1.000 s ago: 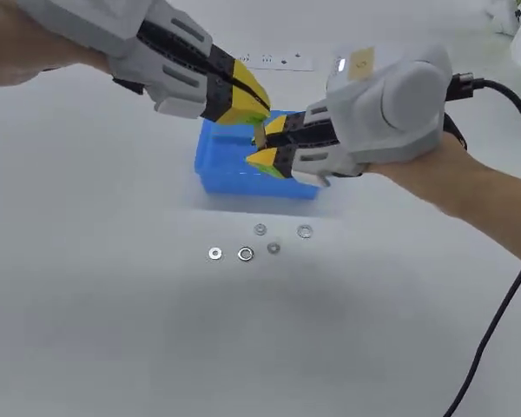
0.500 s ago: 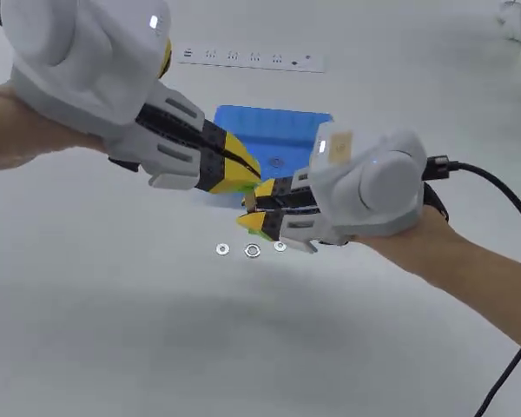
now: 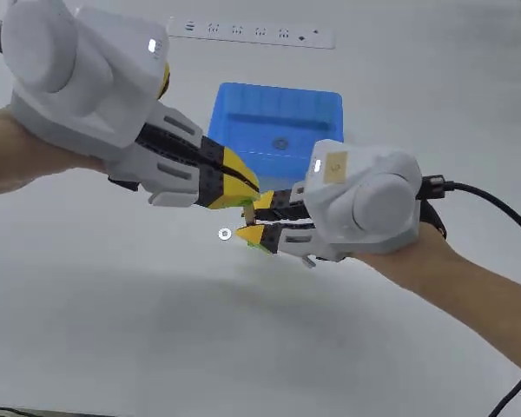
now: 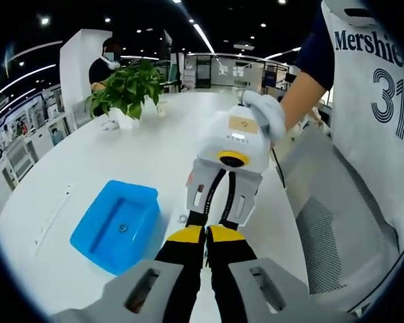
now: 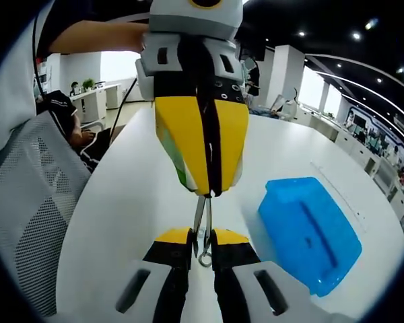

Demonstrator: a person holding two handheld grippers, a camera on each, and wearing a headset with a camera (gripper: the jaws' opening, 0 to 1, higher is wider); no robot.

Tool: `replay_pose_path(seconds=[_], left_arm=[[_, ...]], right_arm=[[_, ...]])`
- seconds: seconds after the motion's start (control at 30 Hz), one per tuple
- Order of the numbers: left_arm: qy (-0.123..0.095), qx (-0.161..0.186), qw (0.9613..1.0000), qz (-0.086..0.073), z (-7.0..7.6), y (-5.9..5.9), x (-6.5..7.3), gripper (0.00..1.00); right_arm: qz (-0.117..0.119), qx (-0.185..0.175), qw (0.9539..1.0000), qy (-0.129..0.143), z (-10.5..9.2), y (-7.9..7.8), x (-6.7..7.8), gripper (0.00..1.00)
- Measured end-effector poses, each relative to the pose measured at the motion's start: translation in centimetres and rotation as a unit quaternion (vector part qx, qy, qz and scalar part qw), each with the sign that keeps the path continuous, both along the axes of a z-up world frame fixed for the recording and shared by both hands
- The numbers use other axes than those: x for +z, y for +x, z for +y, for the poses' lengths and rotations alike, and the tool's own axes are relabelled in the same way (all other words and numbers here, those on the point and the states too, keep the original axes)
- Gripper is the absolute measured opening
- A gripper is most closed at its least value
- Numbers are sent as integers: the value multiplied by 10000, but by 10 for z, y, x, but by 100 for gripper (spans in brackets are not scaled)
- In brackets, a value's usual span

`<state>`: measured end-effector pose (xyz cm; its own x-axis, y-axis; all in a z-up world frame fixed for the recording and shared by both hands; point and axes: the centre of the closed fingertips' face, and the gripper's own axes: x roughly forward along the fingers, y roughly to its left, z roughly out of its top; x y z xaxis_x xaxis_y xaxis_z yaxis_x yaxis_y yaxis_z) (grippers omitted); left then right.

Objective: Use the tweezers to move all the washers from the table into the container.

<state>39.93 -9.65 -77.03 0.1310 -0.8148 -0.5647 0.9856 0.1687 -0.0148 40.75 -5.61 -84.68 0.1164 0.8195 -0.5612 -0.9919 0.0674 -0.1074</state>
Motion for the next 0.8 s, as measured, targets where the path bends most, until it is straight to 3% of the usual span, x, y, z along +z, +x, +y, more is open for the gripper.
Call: replay_pose_path(seconds=[0.5,0.57,0.6,0.63,0.67,0.7,0.8], left_arm=[[1,23,9999,140,0,-7,2,5],[61,289,9994,178,9,12,-16,5],[40,274,9994,198,9,16,-20,5],[-30,158,9994,314,6,10,-17,5],[-36,152,9994,322,6,10,-15,5],[5,257,9995,168,9,16,-18,5],[78,203,9996,164,-2,7,-13,5]], right_arm=[[153,-99,9998,-15,-1,2,-12,12],[159,-127,9998,19,-1,3,-11,12],[173,-126,9998,22,-1,3,-11,12],[166,-123,9998,21,-1,3,-11,12],[151,-111,9998,17,-1,3,-11,12],[147,-97,9998,10,-1,2,-12,12],[124,-47,9999,-44,-2,2,-12,13]])
